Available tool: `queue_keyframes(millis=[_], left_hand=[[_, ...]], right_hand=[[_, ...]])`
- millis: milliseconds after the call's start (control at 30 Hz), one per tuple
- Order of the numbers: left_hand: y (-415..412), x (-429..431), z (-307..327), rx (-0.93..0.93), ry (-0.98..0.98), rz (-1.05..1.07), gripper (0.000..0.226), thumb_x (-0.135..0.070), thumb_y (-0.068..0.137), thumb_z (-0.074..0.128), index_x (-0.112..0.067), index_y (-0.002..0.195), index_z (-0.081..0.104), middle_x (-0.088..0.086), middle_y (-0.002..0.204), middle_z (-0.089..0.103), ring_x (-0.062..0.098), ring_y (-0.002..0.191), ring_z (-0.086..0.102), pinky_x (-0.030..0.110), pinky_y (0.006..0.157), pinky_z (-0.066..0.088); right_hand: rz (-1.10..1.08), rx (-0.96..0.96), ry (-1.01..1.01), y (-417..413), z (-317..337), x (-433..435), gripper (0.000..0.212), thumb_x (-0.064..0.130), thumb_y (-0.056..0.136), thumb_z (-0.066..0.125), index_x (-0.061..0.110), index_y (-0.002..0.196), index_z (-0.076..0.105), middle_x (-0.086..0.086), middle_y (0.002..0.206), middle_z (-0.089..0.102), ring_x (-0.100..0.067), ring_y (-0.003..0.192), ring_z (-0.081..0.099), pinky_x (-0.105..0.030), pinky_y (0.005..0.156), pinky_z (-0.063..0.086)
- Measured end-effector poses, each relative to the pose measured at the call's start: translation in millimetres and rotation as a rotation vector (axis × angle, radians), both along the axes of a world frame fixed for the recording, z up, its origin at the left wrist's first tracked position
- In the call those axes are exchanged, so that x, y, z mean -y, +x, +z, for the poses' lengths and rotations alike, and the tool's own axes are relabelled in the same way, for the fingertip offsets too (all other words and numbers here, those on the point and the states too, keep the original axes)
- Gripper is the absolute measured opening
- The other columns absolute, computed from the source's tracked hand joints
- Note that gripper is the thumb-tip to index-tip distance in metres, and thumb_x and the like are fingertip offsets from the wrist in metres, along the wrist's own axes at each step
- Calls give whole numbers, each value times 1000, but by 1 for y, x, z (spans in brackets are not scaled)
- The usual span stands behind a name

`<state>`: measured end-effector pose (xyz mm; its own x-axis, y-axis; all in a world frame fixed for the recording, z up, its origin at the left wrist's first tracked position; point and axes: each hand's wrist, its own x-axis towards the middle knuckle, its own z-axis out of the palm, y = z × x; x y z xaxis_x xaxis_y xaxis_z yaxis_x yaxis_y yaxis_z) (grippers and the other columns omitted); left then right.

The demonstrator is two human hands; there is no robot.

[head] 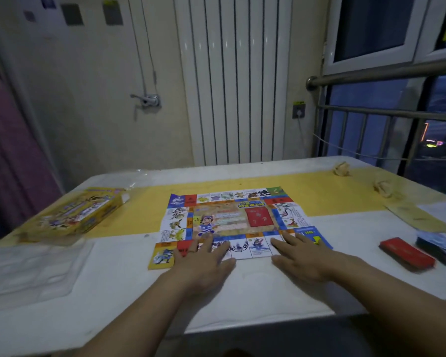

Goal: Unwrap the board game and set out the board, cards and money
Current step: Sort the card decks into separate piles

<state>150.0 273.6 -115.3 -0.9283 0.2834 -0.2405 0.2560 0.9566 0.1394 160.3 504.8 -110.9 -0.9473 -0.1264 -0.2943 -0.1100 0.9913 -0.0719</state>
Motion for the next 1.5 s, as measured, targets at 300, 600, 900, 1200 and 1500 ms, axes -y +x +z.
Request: queue_keyframes(millis=[300, 600, 900, 1200, 1500], left_hand=[[-1, -40, 12, -169, 39, -64, 56, -58, 96, 27, -41, 148, 16, -2, 160, 3, 23, 147, 0, 60, 113, -2], [10, -162, 3, -428, 207, -419, 39, -48, 96, 37, -36, 132, 46, -13, 137, 45, 11, 130, 38, 37, 111, 18], [15, -201, -14, -403, 332, -516, 29, -33, 97, 36, -34, 117, 57, -16, 124, 51, 7, 114, 48, 32, 109, 18], [18, -196, -22, -399, 365, -507, 32, -33, 99, 33, -35, 121, 56, -19, 129, 50, 3, 122, 43, 34, 115, 4], [22, -192, -21, -391, 388, -493, 32, -31, 99, 32, -33, 119, 57, -18, 130, 51, 4, 122, 42, 33, 114, 7]], right_hand=[[-46, -338, -193, 18, 31, -45, 60, 51, 97, 38, 26, 149, 22, 1, 156, 24, -18, 141, 25, -39, 114, 23], [-349, -395, -182, 61, 56, -141, 37, 33, 94, 54, 18, 127, 57, 0, 122, 63, -15, 108, 57, -22, 87, 41], [-400, -229, -31, 52, 48, -162, 44, 29, 97, 47, 10, 137, 46, -7, 139, 48, -23, 125, 46, -29, 98, 38], [-448, -106, 84, 35, 44, -156, 42, 30, 97, 46, 5, 130, 50, -12, 131, 53, -27, 118, 51, -31, 94, 43], [-462, 2, 139, 23, 53, -146, 53, 33, 90, 60, 4, 132, 46, -12, 133, 52, -29, 118, 52, -32, 87, 43]])
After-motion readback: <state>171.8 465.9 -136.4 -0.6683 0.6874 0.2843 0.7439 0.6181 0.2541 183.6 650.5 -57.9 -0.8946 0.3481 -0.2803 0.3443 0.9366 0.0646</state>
